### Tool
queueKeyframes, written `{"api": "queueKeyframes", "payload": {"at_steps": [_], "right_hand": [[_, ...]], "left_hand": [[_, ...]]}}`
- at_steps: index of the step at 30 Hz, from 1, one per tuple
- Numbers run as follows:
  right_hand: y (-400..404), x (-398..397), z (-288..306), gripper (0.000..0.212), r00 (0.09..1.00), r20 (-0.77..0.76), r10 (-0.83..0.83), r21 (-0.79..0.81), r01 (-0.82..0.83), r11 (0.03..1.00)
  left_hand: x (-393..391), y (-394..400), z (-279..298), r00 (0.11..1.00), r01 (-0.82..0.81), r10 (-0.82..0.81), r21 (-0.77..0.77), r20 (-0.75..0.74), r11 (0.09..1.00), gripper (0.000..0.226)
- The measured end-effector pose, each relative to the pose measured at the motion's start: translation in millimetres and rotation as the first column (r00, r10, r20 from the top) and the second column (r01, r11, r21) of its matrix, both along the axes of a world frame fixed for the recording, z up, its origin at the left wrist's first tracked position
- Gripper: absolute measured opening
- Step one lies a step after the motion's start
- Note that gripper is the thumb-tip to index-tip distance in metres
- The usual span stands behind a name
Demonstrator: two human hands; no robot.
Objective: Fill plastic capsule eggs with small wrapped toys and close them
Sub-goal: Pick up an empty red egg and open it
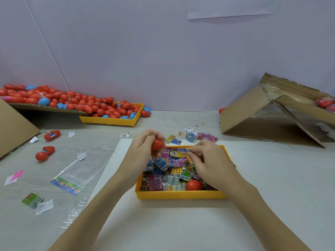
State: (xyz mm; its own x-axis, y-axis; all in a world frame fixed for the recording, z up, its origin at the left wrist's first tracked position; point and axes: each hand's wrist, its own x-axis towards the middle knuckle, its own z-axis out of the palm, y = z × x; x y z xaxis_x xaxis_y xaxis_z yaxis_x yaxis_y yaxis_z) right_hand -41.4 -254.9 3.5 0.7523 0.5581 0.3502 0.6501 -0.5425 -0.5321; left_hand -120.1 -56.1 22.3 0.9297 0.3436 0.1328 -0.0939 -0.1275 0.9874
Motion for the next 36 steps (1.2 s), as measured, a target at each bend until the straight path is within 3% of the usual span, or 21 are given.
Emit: {"api": "queueKeyframes", "payload": {"at_steps": [5,7,11,16,21,23,28,34,36], "right_hand": [[-0.4,-3.3,7.8,0.014,0.993,-0.096,0.063,0.171,-0.046,0.984],[-1.6,-4.4,11.2,0.019,0.978,-0.154,0.142,0.224,-0.106,0.969],[-2.4,-6.8,15.6,0.013,0.945,-0.266,0.193,0.312,-0.105,0.944],[-3.4,-9.1,21.6,0.016,0.874,-0.419,0.247,0.528,0.013,0.849],[-6.3,-11.0,26.7,0.016,0.838,-0.410,0.360,0.579,-0.066,0.813],[-5.7,-12.6,27.2,0.020,0.832,-0.420,0.363,0.571,-0.068,0.818],[-4.1,-14.1,29.0,0.026,0.841,-0.399,0.365,0.578,-0.078,0.812],[-5.7,-12.1,27.7,0.012,0.860,-0.364,0.357,0.526,-0.127,0.841],[-6.5,-10.2,26.3,0.006,0.862,-0.355,0.362,0.493,-0.156,0.856]], "left_hand": [[-5.0,-10.0,-3.8,0.998,0.007,-0.034,0.447,0.053,0.894,0.028],[-4.9,-13.8,-4.2,0.992,-0.020,-0.050,0.536,0.116,0.844,0.019],[-5.3,-14.5,-1.9,0.988,-0.050,-0.027,0.476,0.153,0.878,0.010],[-6.9,-13.1,3.5,0.998,0.049,-0.042,0.192,-0.042,0.980,0.010],[-6.5,-9.6,4.0,0.980,0.176,-0.173,0.026,-0.101,0.984,0.030],[-6.2,-9.2,3.2,0.978,0.185,-0.182,0.022,-0.103,0.982,0.026],[-6.6,-8.7,2.9,0.979,0.184,-0.179,0.043,-0.093,0.982,0.039],[-5.1,-10.6,1.1,0.994,0.104,-0.095,0.198,-0.057,0.975,0.003],[-5.1,-11.3,0.0,0.996,0.092,-0.088,0.240,-0.030,0.966,0.007]]}}
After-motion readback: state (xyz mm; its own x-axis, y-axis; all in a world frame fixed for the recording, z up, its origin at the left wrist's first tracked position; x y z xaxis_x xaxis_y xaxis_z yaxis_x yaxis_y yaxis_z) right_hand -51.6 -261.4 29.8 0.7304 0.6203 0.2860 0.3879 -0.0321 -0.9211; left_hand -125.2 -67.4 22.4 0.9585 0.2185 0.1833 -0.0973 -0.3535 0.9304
